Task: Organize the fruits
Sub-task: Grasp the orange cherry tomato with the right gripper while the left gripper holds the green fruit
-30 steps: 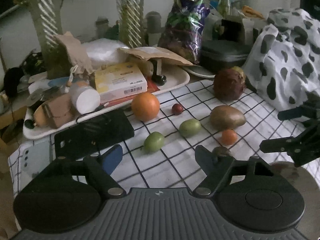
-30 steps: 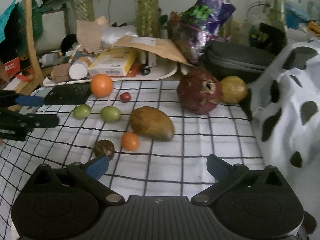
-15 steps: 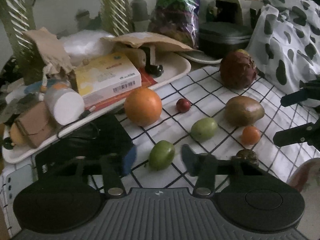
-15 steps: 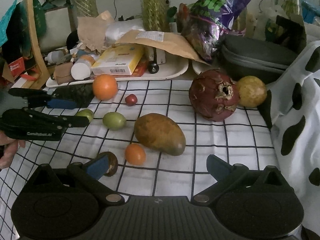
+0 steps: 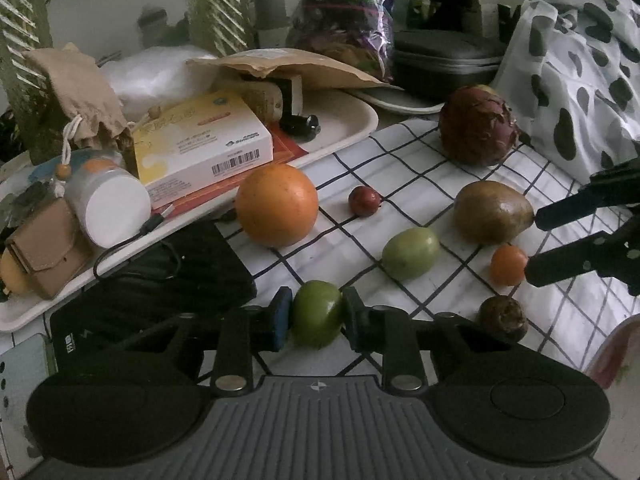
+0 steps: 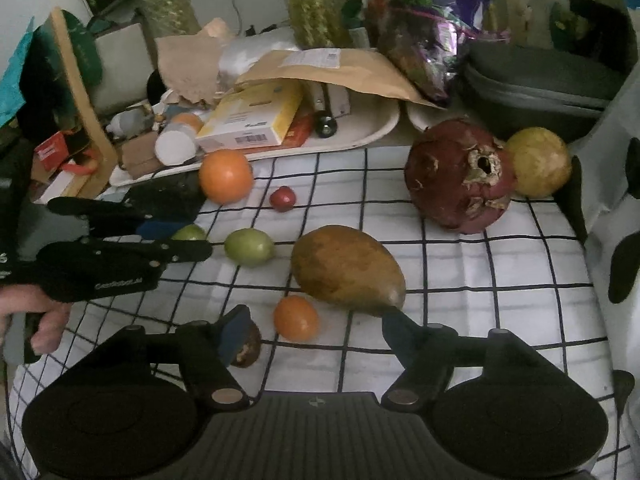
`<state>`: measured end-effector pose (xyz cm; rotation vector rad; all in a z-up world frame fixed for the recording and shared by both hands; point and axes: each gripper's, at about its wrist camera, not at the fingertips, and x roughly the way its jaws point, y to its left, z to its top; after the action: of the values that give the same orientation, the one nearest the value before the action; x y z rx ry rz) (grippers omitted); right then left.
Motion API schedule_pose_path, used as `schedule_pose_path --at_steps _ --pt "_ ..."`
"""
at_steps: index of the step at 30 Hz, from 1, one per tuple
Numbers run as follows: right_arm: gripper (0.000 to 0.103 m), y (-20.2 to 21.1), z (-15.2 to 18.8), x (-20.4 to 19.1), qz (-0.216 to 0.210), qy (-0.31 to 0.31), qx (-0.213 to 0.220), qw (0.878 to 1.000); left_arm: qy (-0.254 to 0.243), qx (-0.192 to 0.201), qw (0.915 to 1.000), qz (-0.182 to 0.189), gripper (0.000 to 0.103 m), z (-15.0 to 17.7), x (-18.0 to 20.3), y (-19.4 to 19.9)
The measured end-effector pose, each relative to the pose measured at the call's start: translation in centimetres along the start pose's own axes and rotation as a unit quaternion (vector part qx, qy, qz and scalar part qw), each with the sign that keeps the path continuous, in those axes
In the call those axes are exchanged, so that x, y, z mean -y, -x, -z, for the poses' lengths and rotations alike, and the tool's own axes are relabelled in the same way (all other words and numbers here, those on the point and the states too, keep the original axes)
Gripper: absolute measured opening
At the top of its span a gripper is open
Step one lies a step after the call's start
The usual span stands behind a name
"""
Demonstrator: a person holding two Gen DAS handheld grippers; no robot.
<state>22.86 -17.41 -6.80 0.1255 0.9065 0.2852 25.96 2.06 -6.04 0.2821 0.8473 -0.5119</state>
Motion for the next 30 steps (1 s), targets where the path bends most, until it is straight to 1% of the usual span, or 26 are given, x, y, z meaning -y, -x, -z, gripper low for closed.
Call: schedule_pose_path --at_steps 1,2,3,5,6,8,10,11,14,17,21,22,25,26,30 --pt "0.072 0.0 0.0 0.0 0.005 0.000 -0.001 1.000 0.000 0.000 1.0000 0.000 0.027 0.0 0.0 0.0" --pt "0.065 0.0 -0.1 -0.1 0.012 0.001 -0.003 1.000 0.000 -0.001 1.0000 0.001 0.027 0.0 0.0 0.0" --pt "0.062 0.1 -0.1 -0.1 0.020 0.004 -0.004 1.000 0.001 -0.001 1.0000 0.001 0.027 0.0 0.0 0.0" --pt "0.047 0.4 -0.3 0.0 0.025 -0.001 -0.002 1.000 0.000 -0.003 1.0000 0.000 0.027 0.0 0.0 0.1" --pt "0.043 0.6 -0.4 0.2 0.023 -0.008 0.000 1.000 0.000 -0.003 1.0000 0.000 0.027 0.0 0.0 0.1" --pt "0.042 1.1 -0.6 0.0 0.024 -0.015 0.010 1.000 0.000 -0.004 1.0000 -0.001 0.027 0.0 -0.1 0.1" --pt "0.042 1.6 -0.8 -0.6 0.028 -0.001 0.021 0.999 0.000 -0.004 1.0000 -0.001 0.027 0.0 -0.1 0.1" --pt "0.042 1.7 -0.8 -0.9 0.019 0.002 0.022 1.000 0.000 -0.004 1.0000 -0.001 0.027 0.0 -0.1 0.1" --pt "0.039 0.8 -0.7 -1.5 -0.008 -0.002 0.001 1.000 0.000 -0.004 1.0000 -0.001 0.027 0.0 -0.1 0.1" --pt "0.037 -0.2 -0.3 -2.2 0.006 0.012 -0.010 1.000 -0.002 -0.001 1.0000 0.001 0.027 -0.1 0.0 0.3" --pt "0.035 -1.2 -0.1 -2.1 0.018 0.006 -0.010 1.000 0.000 0.006 1.0000 0.003 0.027 -0.2 0.0 0.6" --pt "0.033 -1.3 0.0 -2.1 0.019 0.005 -0.010 1.000 0.000 0.007 1.0000 0.003 0.027 -0.3 0.0 0.7" --pt "0.031 -1.4 0.3 -2.1 0.016 0.013 -0.005 1.000 -0.001 0.010 0.9999 0.004 0.027 -0.4 0.2 1.1" --pt "0.027 -1.5 0.4 -2.2 0.009 0.013 -0.005 1.000 -0.002 0.012 0.9999 0.004 0.027 -0.6 0.4 1.2" --pt "0.026 -1.1 0.6 -2.8 0.014 0.031 -0.001 0.999 -0.002 0.022 0.9997 0.011 0.027 -0.7 1.1 2.5"
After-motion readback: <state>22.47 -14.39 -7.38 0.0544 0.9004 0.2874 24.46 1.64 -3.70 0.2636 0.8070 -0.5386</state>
